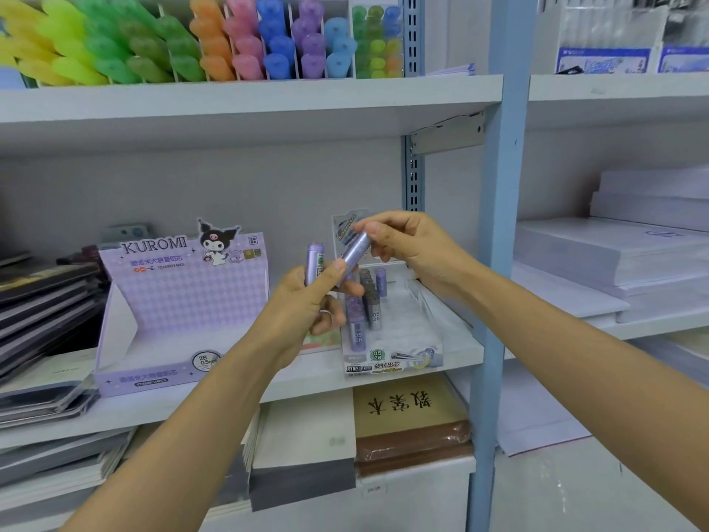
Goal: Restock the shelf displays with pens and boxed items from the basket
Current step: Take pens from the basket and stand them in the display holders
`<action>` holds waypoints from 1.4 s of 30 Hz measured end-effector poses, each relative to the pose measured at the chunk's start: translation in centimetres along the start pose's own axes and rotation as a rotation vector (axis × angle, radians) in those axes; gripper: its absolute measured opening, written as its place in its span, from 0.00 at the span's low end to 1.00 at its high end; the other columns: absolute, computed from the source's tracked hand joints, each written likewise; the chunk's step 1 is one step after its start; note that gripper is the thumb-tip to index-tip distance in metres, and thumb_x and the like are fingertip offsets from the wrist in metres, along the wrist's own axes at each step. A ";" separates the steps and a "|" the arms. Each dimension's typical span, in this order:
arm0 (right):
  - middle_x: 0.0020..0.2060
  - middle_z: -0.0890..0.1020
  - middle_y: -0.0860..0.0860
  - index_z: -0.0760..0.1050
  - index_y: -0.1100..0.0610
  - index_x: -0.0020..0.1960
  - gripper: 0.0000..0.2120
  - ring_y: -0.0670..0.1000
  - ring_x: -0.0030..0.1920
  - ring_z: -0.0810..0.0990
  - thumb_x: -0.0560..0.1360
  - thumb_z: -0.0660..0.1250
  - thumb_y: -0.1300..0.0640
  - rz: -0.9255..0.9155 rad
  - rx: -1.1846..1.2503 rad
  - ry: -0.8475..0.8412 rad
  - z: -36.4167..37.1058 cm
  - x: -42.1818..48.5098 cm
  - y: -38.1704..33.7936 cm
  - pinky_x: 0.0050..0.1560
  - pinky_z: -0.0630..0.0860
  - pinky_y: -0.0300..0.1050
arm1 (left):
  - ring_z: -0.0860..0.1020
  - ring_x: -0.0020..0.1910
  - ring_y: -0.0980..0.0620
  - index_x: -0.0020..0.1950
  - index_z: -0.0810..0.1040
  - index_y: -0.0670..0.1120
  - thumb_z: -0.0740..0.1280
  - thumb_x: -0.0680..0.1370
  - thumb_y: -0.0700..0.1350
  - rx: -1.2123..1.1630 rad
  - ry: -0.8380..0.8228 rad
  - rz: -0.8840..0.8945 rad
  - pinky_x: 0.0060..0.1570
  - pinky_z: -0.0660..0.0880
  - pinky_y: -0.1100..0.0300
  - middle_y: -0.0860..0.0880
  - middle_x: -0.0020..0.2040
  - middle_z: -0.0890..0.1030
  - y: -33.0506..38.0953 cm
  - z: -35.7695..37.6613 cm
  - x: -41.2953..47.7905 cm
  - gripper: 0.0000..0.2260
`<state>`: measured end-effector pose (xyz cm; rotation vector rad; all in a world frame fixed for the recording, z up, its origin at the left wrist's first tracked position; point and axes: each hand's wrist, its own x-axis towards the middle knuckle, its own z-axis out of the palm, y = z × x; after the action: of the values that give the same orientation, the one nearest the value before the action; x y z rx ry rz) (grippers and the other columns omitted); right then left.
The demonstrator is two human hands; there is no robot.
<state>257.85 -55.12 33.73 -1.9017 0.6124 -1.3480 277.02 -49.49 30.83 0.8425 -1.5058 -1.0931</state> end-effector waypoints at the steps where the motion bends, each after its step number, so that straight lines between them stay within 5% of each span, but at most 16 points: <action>1: 0.40 0.83 0.48 0.82 0.59 0.54 0.11 0.44 0.39 0.78 0.76 0.68 0.54 0.002 0.012 0.010 0.0 0.0 0.1 0.42 0.75 0.36 | 0.70 0.23 0.56 0.59 0.78 0.42 0.63 0.81 0.50 0.037 0.015 0.006 0.21 0.63 0.67 0.50 0.38 0.83 -0.1 -0.1 0.1 0.14; 7: 0.45 0.84 0.53 0.83 0.54 0.53 0.08 0.48 0.44 0.81 0.75 0.69 0.55 -0.040 0.089 0.030 -0.3 -0.1 0.4 0.46 0.78 0.39 | 0.60 0.21 0.56 0.55 0.77 0.47 0.63 0.81 0.53 0.073 0.031 0.022 0.21 0.60 0.67 0.51 0.32 0.78 -0.5 0.0 0.6 0.11; 13: 0.43 0.84 0.53 0.81 0.57 0.52 0.06 0.48 0.43 0.81 0.77 0.67 0.61 0.008 -0.252 0.424 -2.4 0.5 2.0 0.49 0.79 0.41 | 0.61 0.24 0.54 0.50 0.70 0.48 0.60 0.78 0.56 -0.028 0.048 -0.058 0.23 0.60 0.65 0.53 0.30 0.70 -1.0 -0.5 1.3 0.11; 16: 0.45 0.84 0.52 0.82 0.60 0.54 0.08 0.49 0.46 0.81 0.77 0.68 0.61 0.064 -0.534 0.382 -2.3 0.4 4.0 0.55 0.78 0.43 | 0.65 0.24 0.54 0.48 0.69 0.46 0.54 0.81 0.47 -0.050 0.081 -0.033 0.23 0.61 0.63 0.50 0.32 0.71 -1.5 -0.3 1.5 0.07; 19: 0.48 0.85 0.53 0.82 0.60 0.55 0.09 0.47 0.46 0.81 0.76 0.69 0.61 0.065 -0.671 0.323 -2.1 0.6 5.8 0.53 0.76 0.37 | 0.70 0.27 0.54 0.51 0.73 0.43 0.57 0.83 0.45 -0.023 0.056 0.030 0.24 0.65 0.63 0.51 0.34 0.76 -2.1 -0.3 1.5 0.08; 24: 0.46 0.84 0.53 0.83 0.60 0.52 0.07 0.49 0.45 0.80 0.77 0.68 0.60 0.052 -0.837 0.109 -2.4 1.3 6.9 0.53 0.76 0.43 | 0.76 0.34 0.56 0.56 0.76 0.44 0.59 0.83 0.43 0.001 0.024 0.072 0.32 0.73 0.62 0.54 0.39 0.80 -2.7 -1.0 1.5 0.08; 28: 0.45 0.84 0.50 0.83 0.58 0.52 0.06 0.46 0.45 0.80 0.77 0.68 0.59 0.081 -0.909 -0.073 -3.4 2.2 6.4 0.46 0.72 0.33 | 0.77 0.37 0.54 0.58 0.77 0.46 0.61 0.81 0.38 -0.026 0.013 0.058 0.35 0.75 0.61 0.53 0.39 0.80 -3.3 -1.2 1.8 0.08; 31: 0.44 0.82 0.49 0.80 0.57 0.55 0.09 0.46 0.44 0.80 0.75 0.71 0.60 0.121 -0.814 0.004 -3.0 2.3 6.8 0.48 0.74 0.34 | 0.78 0.39 0.54 0.57 0.78 0.48 0.63 0.81 0.38 0.002 0.009 0.064 0.39 0.77 0.61 0.53 0.38 0.80 -3.6 -1.2 1.9 0.09; 36: 0.37 0.76 0.43 0.79 0.56 0.43 0.04 0.42 0.37 0.75 0.71 0.74 0.61 0.062 -0.844 0.152 -2.2 1.5 7.8 0.43 0.73 0.40 | 0.80 0.38 0.55 0.56 0.78 0.48 0.66 0.78 0.37 -0.041 0.023 0.094 0.38 0.78 0.64 0.49 0.44 0.79 -3.7 -0.9 1.6 0.09; 42: 0.50 0.72 0.50 0.82 0.55 0.55 0.10 0.50 0.52 0.73 0.75 0.71 0.55 0.129 -1.051 0.045 -1.9 0.9 6.9 0.58 0.72 0.49 | 0.80 0.36 0.55 0.57 0.78 0.45 0.69 0.76 0.37 -0.023 0.088 0.109 0.37 0.78 0.64 0.46 0.48 0.80 -2.9 -0.6 1.3 0.10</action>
<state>256.59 -60.66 29.34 -2.5340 1.6685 -1.0456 277.29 -51.78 28.54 0.7736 -1.4462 -0.9798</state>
